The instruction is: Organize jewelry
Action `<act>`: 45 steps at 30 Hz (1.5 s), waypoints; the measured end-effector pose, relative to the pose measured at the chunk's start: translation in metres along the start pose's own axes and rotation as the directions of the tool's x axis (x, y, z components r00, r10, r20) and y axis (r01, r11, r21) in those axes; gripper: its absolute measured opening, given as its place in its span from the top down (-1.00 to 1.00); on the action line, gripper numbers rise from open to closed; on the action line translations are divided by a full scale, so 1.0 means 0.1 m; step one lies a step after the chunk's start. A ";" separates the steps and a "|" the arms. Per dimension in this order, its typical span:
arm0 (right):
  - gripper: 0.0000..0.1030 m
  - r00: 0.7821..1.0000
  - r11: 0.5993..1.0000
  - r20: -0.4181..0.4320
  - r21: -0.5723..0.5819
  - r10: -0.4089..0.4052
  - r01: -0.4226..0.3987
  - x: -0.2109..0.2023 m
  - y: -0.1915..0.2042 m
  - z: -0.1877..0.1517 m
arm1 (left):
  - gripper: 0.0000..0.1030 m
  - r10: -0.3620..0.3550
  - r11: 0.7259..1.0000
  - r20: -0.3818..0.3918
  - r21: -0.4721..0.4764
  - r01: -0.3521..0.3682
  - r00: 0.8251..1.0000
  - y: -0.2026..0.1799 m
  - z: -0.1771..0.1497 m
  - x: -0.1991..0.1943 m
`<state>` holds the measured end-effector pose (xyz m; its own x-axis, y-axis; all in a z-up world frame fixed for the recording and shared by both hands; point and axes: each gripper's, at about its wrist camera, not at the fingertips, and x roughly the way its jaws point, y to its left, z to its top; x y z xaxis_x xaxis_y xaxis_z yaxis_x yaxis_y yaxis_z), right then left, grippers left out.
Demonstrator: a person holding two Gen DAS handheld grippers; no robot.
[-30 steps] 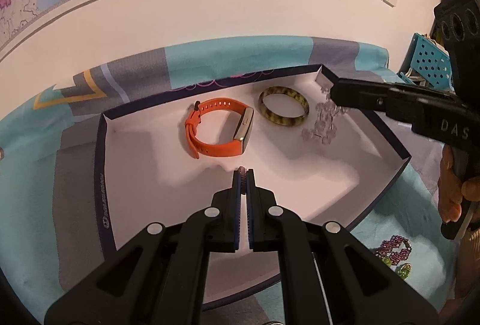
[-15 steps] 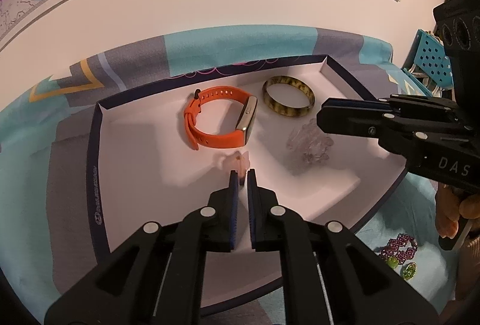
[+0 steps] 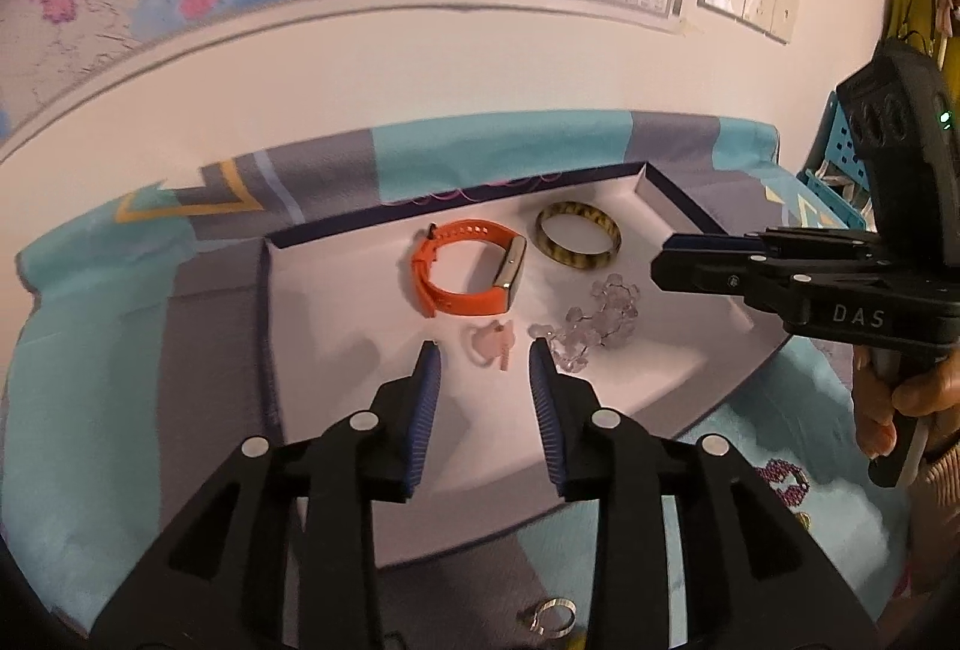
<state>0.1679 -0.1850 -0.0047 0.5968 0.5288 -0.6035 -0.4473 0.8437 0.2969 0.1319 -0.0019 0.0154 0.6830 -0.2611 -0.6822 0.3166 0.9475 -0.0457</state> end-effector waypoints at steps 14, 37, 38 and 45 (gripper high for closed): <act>0.21 1.000 1.000 0.008 -0.008 0.010 -0.010 -0.46 0.02 -0.41 | -0.03 0.026 0.999 0.023 -0.040 -0.025 0.999 0.13 -0.52 -0.55; 0.26 0.986 0.988 -0.121 -0.113 -0.118 0.104 -0.54 0.21 -1.21 | -0.09 0.006 0.998 -0.037 -0.056 -0.008 0.999 -0.07 -1.03 -0.64; 0.29 0.983 0.985 -0.126 -0.127 -0.133 0.117 -0.53 0.22 -1.23 | -0.09 0.004 0.998 -0.042 -0.058 -0.006 0.999 -0.07 -1.05 -0.63; 0.82 0.981 0.974 -0.129 -0.192 -0.145 0.119 -0.49 0.35 -1.26 | -0.09 -0.007 0.997 -0.042 -0.078 0.004 0.999 -0.07 -1.09 -0.64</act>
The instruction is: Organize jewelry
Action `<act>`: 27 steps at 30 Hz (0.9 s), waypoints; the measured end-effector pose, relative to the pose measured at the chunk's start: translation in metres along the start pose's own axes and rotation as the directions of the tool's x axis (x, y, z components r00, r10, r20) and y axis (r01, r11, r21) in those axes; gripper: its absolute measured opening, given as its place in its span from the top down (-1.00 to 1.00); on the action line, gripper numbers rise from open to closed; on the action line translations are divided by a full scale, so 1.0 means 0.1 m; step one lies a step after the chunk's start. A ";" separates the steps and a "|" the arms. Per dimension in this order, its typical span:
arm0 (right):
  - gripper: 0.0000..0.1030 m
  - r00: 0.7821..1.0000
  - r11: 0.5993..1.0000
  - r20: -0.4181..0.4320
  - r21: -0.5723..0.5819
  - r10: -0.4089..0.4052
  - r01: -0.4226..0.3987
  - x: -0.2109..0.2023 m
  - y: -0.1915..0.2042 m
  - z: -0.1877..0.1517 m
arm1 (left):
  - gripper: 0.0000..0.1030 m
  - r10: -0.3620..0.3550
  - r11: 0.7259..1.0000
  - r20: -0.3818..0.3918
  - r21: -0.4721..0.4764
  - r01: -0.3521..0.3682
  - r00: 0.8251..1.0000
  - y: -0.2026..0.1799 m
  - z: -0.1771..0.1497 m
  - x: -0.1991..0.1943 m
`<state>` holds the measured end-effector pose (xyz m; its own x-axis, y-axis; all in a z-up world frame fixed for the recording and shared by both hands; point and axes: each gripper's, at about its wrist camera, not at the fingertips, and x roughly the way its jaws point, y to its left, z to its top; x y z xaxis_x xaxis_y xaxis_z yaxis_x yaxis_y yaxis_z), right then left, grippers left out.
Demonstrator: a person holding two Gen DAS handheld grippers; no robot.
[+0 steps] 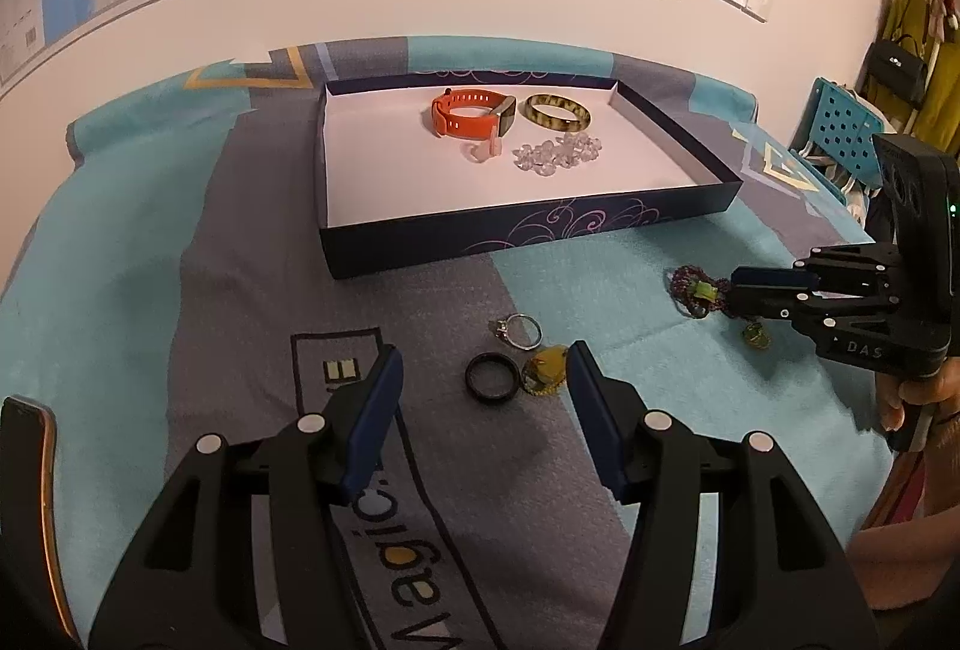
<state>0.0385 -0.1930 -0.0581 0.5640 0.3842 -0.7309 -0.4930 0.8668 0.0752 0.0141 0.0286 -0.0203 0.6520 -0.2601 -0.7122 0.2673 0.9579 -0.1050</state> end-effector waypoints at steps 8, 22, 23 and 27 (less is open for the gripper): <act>0.99 0.999 0.998 0.039 0.049 0.037 -0.039 -0.07 0.00 0.07 | -0.09 -0.005 1.000 0.003 0.001 0.005 1.000 -0.01 -0.02 -0.03; 1.00 0.976 0.988 0.181 0.071 0.122 -0.137 -0.44 0.02 0.38 | -0.09 -0.015 1.000 0.003 0.000 0.015 1.000 -0.02 -0.04 -0.04; 1.00 0.974 0.988 0.190 0.072 0.123 -0.139 -0.47 0.02 0.40 | -0.09 -0.016 1.000 0.003 0.000 0.016 1.000 -0.02 -0.04 -0.04; 1.00 0.969 0.987 0.214 0.075 0.124 -0.143 -0.52 0.02 0.45 | -0.09 -0.018 1.000 0.002 -0.003 0.018 1.000 -0.02 -0.05 -0.04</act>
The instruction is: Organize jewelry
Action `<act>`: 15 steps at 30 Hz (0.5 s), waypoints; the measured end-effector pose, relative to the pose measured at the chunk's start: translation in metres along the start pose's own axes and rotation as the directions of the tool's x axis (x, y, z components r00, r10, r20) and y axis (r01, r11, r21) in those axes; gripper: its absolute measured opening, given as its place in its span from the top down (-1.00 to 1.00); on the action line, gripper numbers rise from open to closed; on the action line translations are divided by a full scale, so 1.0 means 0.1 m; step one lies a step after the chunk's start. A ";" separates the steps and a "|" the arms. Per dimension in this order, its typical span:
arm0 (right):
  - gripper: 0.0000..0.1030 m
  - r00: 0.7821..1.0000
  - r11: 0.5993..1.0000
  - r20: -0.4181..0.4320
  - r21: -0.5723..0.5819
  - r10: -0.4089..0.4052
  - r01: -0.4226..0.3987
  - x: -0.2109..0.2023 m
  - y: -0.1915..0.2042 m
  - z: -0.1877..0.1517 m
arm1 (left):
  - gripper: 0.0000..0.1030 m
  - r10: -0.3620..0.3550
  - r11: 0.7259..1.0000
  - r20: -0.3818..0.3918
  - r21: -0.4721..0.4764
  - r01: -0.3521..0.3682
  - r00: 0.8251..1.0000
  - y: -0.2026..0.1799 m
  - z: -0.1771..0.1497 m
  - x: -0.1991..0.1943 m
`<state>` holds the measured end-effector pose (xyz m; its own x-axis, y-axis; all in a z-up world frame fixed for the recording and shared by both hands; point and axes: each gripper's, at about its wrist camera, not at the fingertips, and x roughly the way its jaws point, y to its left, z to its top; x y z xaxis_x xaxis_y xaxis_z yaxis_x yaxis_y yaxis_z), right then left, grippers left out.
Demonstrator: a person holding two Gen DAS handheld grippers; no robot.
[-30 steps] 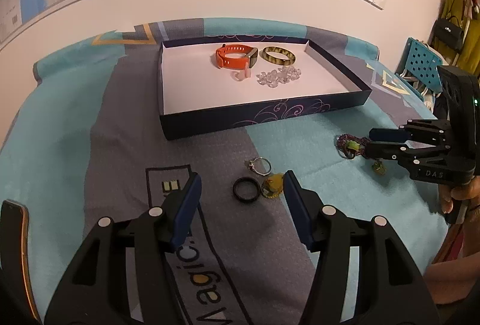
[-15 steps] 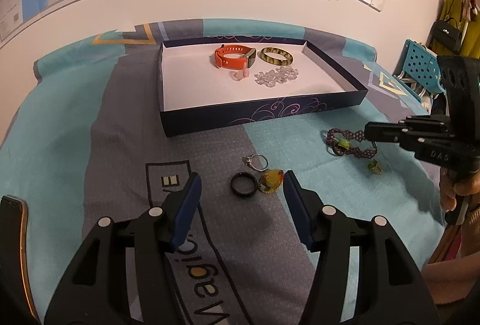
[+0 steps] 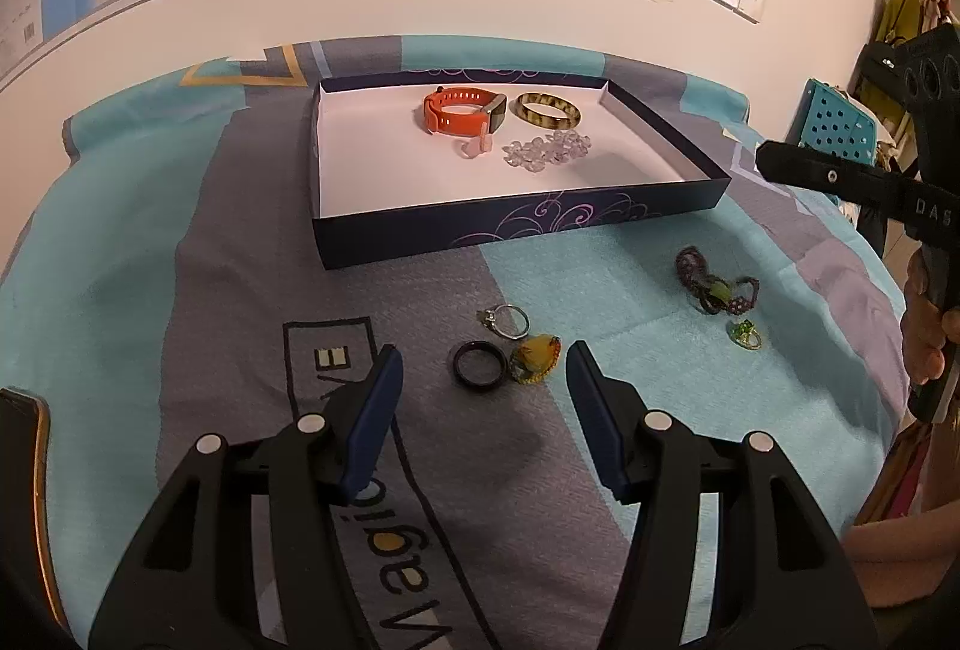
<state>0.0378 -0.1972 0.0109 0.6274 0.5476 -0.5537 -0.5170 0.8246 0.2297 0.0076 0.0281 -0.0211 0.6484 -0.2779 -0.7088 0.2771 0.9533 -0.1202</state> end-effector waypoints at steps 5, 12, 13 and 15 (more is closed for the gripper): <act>0.95 0.998 1.000 -0.058 0.002 -0.029 0.030 0.09 -0.05 -0.09 | -0.10 -0.003 1.000 -0.001 -0.001 0.003 1.000 0.00 -0.01 0.00; 0.54 0.975 0.993 -0.195 0.018 -0.107 0.113 0.36 -0.30 -0.37 | -0.14 -0.003 1.000 -0.001 0.000 0.003 1.000 0.00 -0.02 -0.01; 0.52 0.971 0.993 -0.211 0.019 -0.111 0.117 0.40 -0.32 -0.40 | -0.14 -0.004 1.000 -0.002 0.000 0.004 1.000 0.00 -0.02 -0.01; 0.51 0.971 0.993 -0.211 0.012 -0.110 0.115 0.43 -0.34 -0.44 | -0.14 -0.003 1.000 -0.004 0.000 0.003 1.000 0.00 -0.02 0.00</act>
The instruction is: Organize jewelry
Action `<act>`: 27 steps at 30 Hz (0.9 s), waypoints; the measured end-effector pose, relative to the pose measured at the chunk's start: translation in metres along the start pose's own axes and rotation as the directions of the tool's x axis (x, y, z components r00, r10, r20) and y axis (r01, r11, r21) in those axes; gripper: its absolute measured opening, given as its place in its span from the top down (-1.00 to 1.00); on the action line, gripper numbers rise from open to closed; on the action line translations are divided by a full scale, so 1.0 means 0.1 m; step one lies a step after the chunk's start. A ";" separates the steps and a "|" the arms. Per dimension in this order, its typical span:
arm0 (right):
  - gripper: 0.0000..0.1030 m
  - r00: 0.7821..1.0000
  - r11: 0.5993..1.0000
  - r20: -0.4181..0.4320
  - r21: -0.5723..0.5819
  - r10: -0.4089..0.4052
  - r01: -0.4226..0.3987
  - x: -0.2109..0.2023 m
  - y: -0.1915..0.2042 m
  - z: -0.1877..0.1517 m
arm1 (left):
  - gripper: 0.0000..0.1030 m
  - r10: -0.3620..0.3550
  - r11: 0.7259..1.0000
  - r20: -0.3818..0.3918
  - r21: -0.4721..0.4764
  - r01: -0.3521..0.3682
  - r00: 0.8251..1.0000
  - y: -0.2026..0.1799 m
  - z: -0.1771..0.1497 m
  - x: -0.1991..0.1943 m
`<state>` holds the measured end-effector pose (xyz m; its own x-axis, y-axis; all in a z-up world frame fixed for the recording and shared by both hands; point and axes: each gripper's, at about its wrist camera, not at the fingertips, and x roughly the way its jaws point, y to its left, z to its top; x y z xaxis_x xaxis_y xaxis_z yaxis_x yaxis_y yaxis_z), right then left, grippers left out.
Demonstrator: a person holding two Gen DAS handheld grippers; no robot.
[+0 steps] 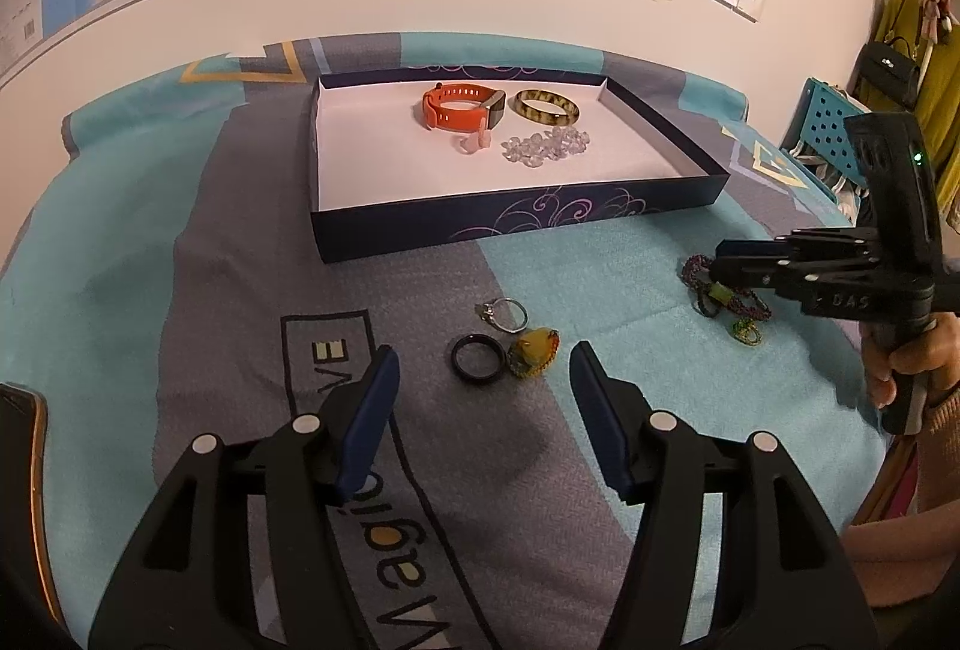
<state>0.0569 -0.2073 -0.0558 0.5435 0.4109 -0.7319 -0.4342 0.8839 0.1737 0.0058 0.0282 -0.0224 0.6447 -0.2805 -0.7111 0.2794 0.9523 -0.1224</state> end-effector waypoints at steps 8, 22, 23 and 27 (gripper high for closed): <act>0.97 0.999 0.994 -0.011 -0.093 -0.053 0.052 0.05 0.11 0.02 | -0.14 0.002 1.000 -0.011 -0.002 -0.002 1.000 -0.01 0.00 0.04; 0.97 0.984 0.999 0.175 0.013 0.031 -0.034 -0.52 0.01 0.22 | -0.14 0.001 1.000 -0.017 0.000 -0.001 1.000 0.00 -0.01 0.05; 0.97 0.983 0.999 0.178 0.011 0.031 -0.033 -0.53 0.01 0.23 | -0.14 -0.001 1.000 -0.017 0.000 0.001 1.000 0.00 -0.01 0.05; 0.97 0.982 0.999 0.187 0.011 0.035 -0.037 -0.54 0.03 0.23 | -0.10 -0.002 1.000 -0.020 0.000 0.002 1.000 0.00 -0.01 0.06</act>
<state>0.0426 -0.2215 -0.0004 0.6526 0.4757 -0.5898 -0.4462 0.8704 0.2083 0.0092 0.0262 -0.0269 0.6296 -0.2796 -0.7248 0.2802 0.9519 -0.1238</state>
